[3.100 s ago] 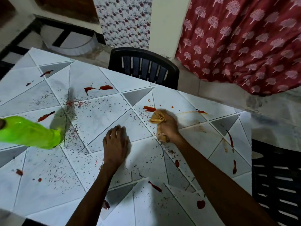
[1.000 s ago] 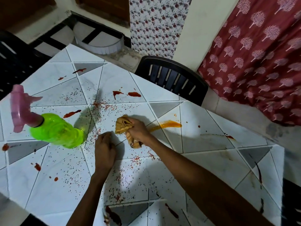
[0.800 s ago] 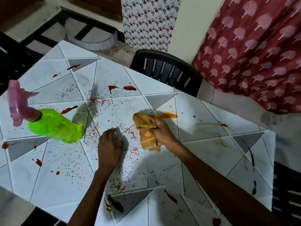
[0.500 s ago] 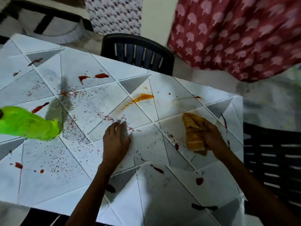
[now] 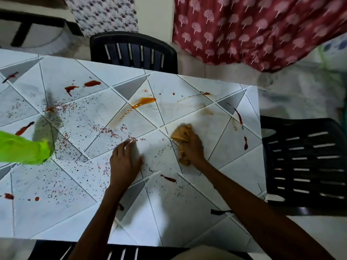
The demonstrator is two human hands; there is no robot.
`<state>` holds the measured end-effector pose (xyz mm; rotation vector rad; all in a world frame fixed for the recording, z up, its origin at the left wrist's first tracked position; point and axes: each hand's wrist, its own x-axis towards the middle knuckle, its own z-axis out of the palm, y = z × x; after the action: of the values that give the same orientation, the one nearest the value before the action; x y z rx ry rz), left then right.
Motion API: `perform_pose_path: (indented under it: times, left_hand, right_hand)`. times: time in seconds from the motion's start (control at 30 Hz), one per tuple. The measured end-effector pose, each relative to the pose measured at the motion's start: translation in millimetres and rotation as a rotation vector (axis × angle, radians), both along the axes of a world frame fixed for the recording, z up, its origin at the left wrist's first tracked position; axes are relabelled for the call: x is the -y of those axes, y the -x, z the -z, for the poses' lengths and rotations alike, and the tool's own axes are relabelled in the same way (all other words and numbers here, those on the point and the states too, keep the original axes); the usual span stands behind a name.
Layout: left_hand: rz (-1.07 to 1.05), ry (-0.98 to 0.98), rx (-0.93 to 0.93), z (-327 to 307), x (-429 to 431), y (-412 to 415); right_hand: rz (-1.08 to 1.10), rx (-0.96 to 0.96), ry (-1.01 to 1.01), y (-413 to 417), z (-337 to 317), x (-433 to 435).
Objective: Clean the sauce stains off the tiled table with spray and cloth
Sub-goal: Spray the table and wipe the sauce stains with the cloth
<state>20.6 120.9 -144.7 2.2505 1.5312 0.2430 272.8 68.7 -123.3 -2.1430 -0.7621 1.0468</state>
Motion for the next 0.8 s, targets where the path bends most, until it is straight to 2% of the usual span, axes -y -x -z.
perform_pose_path:
  times: [0.17, 0.23, 0.3, 0.43, 0.6, 0.67, 0.8]
  left_hand:
    - [-0.043, 0.006, -0.054, 4, 14, 12]
    - [-0.032, -0.002, -0.054, 4, 17, 14]
    - [-0.045, -0.016, -0.030, 1, 20, 12]
    - [-0.017, -0.052, 0.027, -5, 37, -5]
    - [0.057, -0.011, -0.033, 3, 65, -18]
    - [0.050, -0.013, -0.021, 0, 78, -20]
    - [0.083, 0.000, -0.095, -4, 113, -21]
  right_hand:
    - [-0.251, -0.103, -0.042, 92, -5, -40]
    - [-0.332, -0.180, -0.021, 103, -13, -43]
    - [-0.300, -0.246, -0.055, 97, -23, -37]
    - [-0.185, -0.304, -0.147, 41, -50, 13]
    - [0.093, -0.331, -0.159, -60, -84, 117]
    - [0.177, -0.266, -0.099, -97, -84, 158]
    - [0.200, 0.005, 0.026, -150, -47, 219]
